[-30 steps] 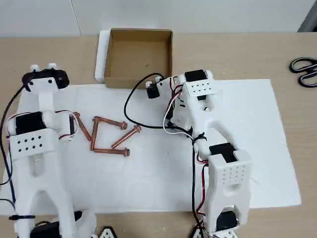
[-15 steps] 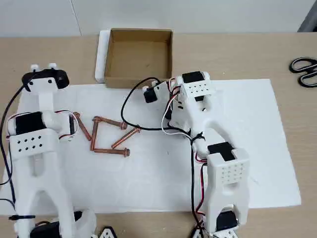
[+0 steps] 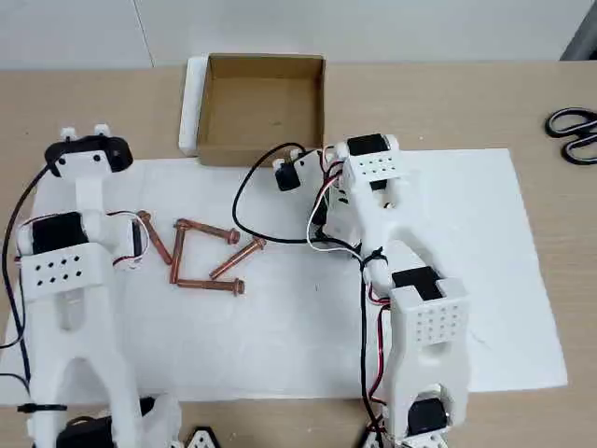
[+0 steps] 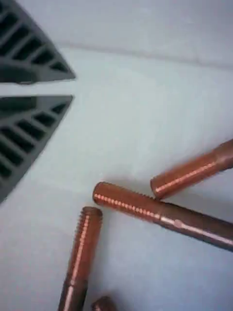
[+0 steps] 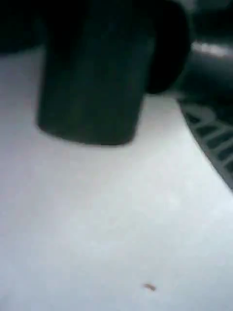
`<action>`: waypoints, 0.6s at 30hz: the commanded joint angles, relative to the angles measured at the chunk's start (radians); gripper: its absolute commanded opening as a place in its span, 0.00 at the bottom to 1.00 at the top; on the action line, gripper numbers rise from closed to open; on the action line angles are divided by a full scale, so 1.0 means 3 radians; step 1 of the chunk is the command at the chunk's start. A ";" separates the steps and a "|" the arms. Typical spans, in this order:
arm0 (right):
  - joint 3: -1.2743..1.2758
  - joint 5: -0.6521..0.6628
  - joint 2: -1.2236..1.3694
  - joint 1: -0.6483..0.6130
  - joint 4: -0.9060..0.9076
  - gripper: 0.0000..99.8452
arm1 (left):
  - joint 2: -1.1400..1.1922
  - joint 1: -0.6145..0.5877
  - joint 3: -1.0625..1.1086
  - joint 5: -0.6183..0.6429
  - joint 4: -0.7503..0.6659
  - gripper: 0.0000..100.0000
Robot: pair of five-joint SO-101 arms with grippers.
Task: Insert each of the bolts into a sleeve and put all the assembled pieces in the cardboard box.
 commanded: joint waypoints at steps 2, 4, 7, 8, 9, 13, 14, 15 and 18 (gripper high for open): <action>-0.0077 0.0036 -0.0018 0.0049 0.0049 0.00 | 0.0000 0.0015 -0.0018 0.0000 -0.0061 0.01; -0.0205 0.0036 -0.0146 0.0049 0.0207 0.00 | 0.0000 0.0015 -0.0018 0.0000 -0.0061 0.01; -0.0399 0.0026 -0.0350 0.0043 0.0442 0.00 | -0.0026 0.0020 -0.0033 0.0005 -0.0056 0.01; -0.0430 0.0015 -0.0422 0.0043 0.0494 0.00 | -0.0026 0.0036 -0.0043 0.0020 -0.0051 0.01; -0.0435 0.0010 -0.0509 0.0043 0.0524 0.00 | -0.0026 0.0077 -0.0059 0.0020 -0.0041 0.01; -0.0435 -0.0194 -0.0939 0.0141 0.0550 0.00 | -0.0026 0.0245 -0.0269 0.0026 0.0123 0.01; -0.0435 -0.0281 -0.1071 0.0171 0.0550 0.00 | -0.0026 0.0281 -0.0320 0.0026 0.0143 0.01; -0.0430 -0.0353 -0.1174 0.0222 0.0555 0.00 | -0.0026 0.0302 -0.0371 0.0026 0.0138 0.01; -0.0425 -0.0573 -0.1409 0.0427 0.0555 0.00 | -0.0005 0.0322 -0.0519 0.0026 0.0128 0.01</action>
